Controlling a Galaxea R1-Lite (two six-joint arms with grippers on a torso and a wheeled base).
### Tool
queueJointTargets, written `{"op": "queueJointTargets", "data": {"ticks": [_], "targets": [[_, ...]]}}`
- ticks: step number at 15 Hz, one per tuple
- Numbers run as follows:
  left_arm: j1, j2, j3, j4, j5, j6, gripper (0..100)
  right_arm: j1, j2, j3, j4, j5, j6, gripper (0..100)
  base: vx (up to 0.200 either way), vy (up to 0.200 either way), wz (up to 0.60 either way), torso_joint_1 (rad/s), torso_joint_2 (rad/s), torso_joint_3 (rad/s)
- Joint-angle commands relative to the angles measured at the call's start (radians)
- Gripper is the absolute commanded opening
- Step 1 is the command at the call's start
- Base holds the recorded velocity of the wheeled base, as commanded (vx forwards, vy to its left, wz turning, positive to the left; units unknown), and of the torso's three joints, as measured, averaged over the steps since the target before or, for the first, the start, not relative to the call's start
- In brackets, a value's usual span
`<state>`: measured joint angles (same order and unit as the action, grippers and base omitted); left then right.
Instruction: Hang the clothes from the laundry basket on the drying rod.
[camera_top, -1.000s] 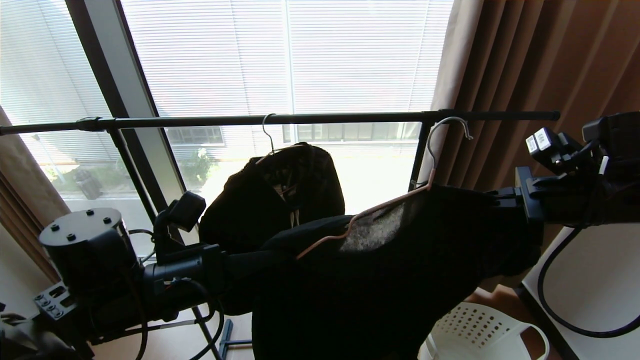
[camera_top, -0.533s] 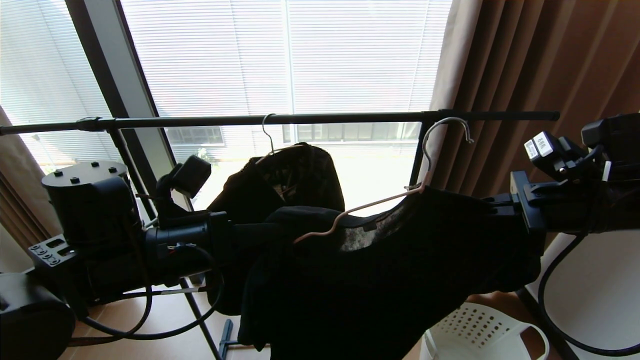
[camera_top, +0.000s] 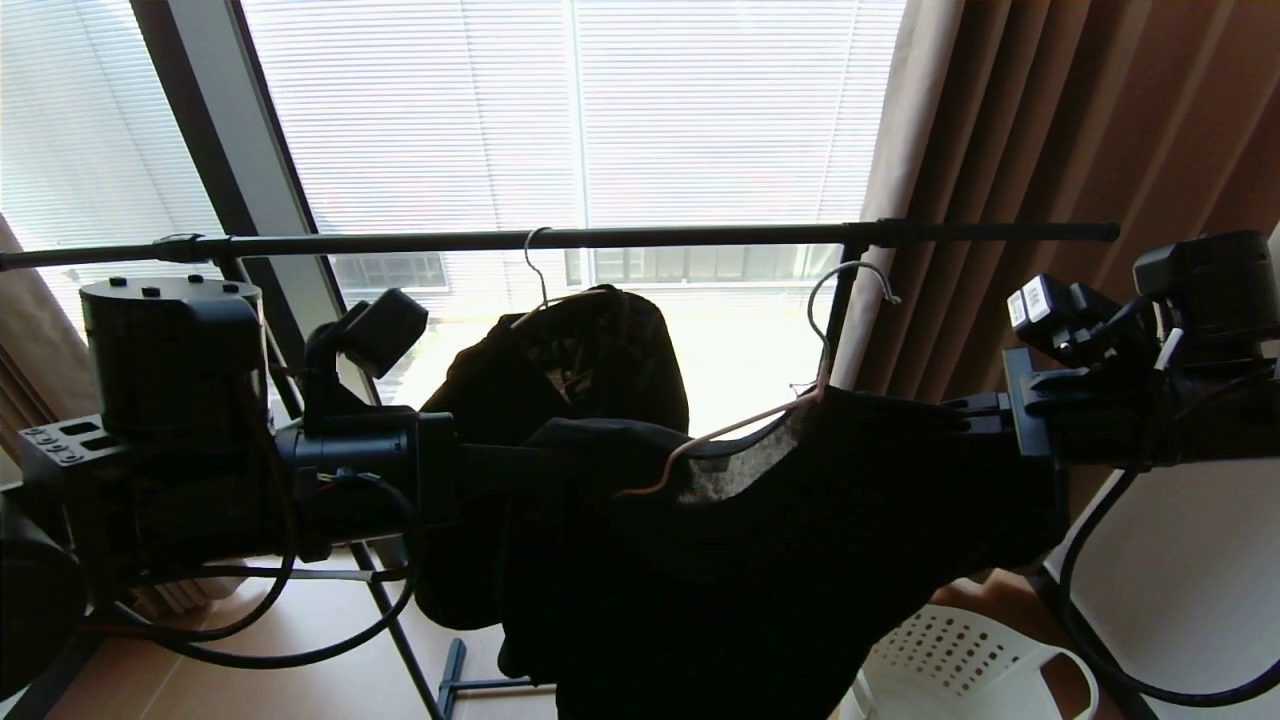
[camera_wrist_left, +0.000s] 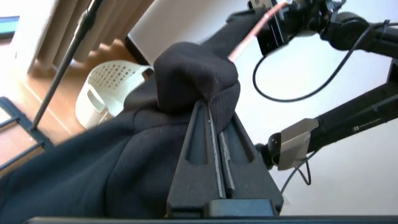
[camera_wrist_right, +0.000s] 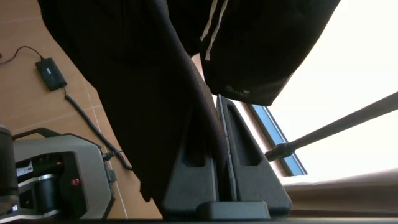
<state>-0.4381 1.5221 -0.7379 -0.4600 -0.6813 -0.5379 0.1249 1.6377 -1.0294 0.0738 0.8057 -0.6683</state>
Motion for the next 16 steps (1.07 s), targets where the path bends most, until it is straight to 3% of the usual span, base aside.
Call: {"op": "queueJointTargets", "data": {"ticks": [1, 6, 8, 16], "targets": [[-0.021, -0.028, -0.098, 0.15, 0.045, 0.036, 0, 0.016, 0.002, -0.001, 0.0, -0.005, 0.009, 0, 0.0, 0.0, 0.0, 0.0, 0.0, 0.0], [-0.108, 0.001, -0.302, 0.432, 0.177, 0.061, 0, 0.064, -0.03, 0.006, 0.003, -0.005, 0.047, 0, 0.0, 0.0, 0.0, 0.0, 0.0, 0.0], [-0.154, 0.033, -0.322, 0.442, 0.266, 0.067, 0, 0.085, -0.038, 0.011, 0.004, -0.005, 0.061, 0, 0.0, 0.0, 0.0, 0.0, 0.0, 0.0], [-0.206, 0.035, -0.33, 0.44, 0.273, 0.067, 0, 0.131, -0.018, 0.017, 0.001, -0.005, 0.082, 0, 0.0, 0.0, 0.0, 0.0, 0.0, 0.0]]}}
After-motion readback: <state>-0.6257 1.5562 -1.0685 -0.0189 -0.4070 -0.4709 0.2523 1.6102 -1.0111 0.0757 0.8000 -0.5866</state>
